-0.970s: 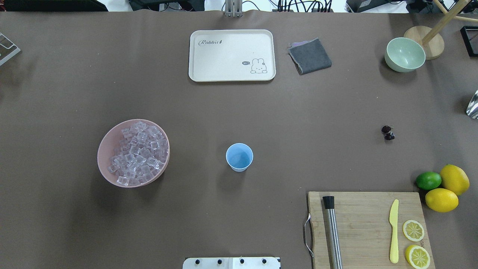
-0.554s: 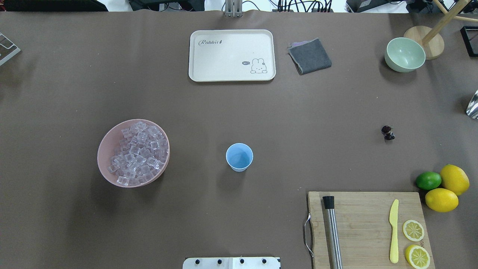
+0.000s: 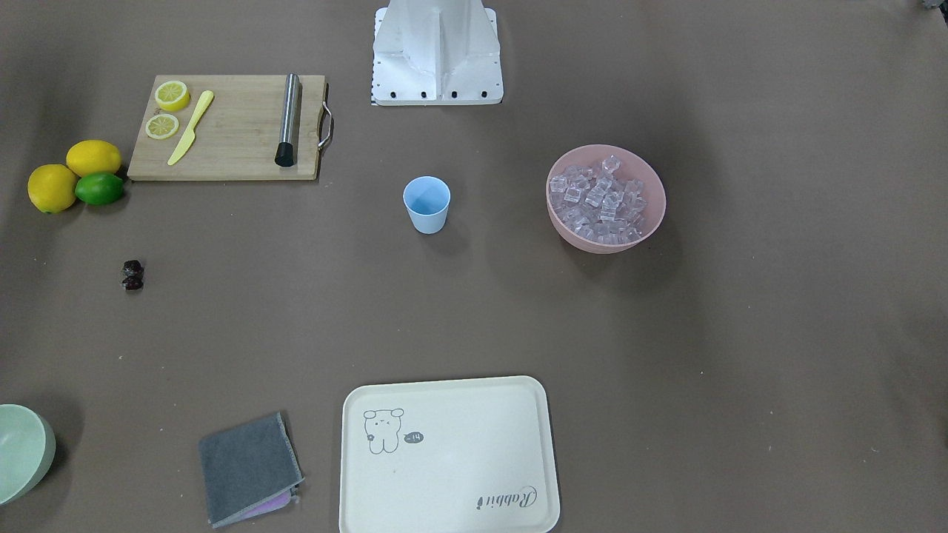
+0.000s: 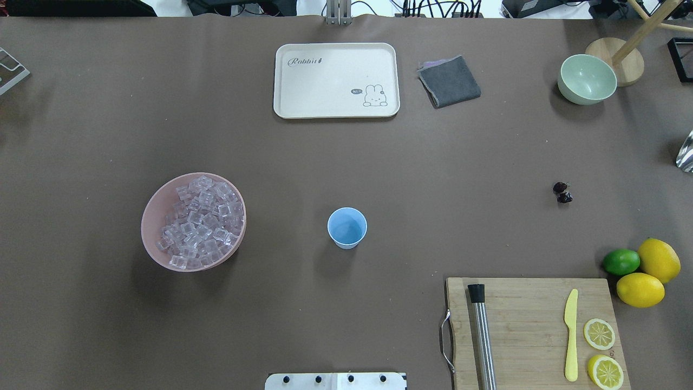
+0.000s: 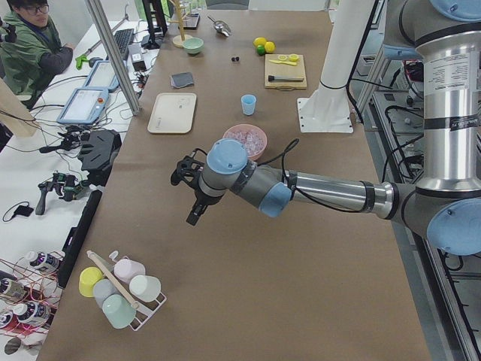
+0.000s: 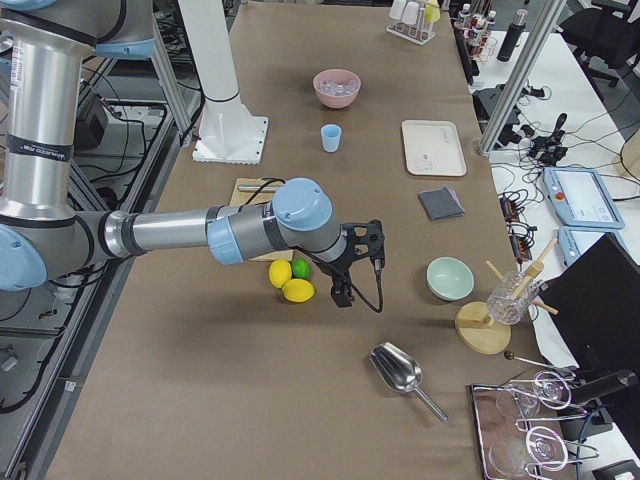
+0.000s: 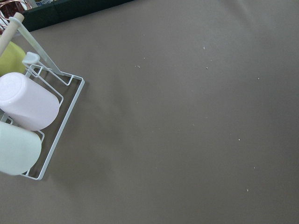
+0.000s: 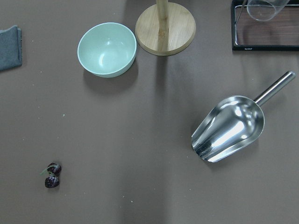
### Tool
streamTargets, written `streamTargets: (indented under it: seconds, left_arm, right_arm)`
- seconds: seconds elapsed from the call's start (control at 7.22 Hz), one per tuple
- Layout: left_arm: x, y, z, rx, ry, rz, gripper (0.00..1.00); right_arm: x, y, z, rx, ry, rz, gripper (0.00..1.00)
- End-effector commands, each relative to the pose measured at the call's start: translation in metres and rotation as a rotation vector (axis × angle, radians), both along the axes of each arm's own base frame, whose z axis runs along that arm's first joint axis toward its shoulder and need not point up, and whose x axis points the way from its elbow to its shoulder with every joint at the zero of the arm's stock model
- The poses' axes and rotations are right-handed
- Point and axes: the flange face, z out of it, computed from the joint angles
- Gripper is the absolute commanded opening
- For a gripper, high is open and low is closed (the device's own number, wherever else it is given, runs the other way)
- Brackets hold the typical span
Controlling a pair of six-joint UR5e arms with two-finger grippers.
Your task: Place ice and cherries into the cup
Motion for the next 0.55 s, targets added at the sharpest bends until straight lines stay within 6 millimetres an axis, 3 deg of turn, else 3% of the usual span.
streamTargets:
  seconds: [0.0,0.14,0.42]
  left_arm:
    - [0.019,-0.008,-0.029,0.027,0.045,0.011,1.00]
    - [0.047,-0.004,-0.053,-0.022,0.138,0.005,1.00]
    - [0.145,0.015,-0.111,-0.081,0.192,0.033,0.99]
  right_arm:
    - [-0.036,-0.007,-0.035,-0.055,-0.041,0.012,1.00]
    - [-0.054,-0.008,-0.046,-0.079,-0.053,0.007,1.00]
    - [-0.087,-0.020,-0.067,-0.113,-0.042,0.022,1.00]
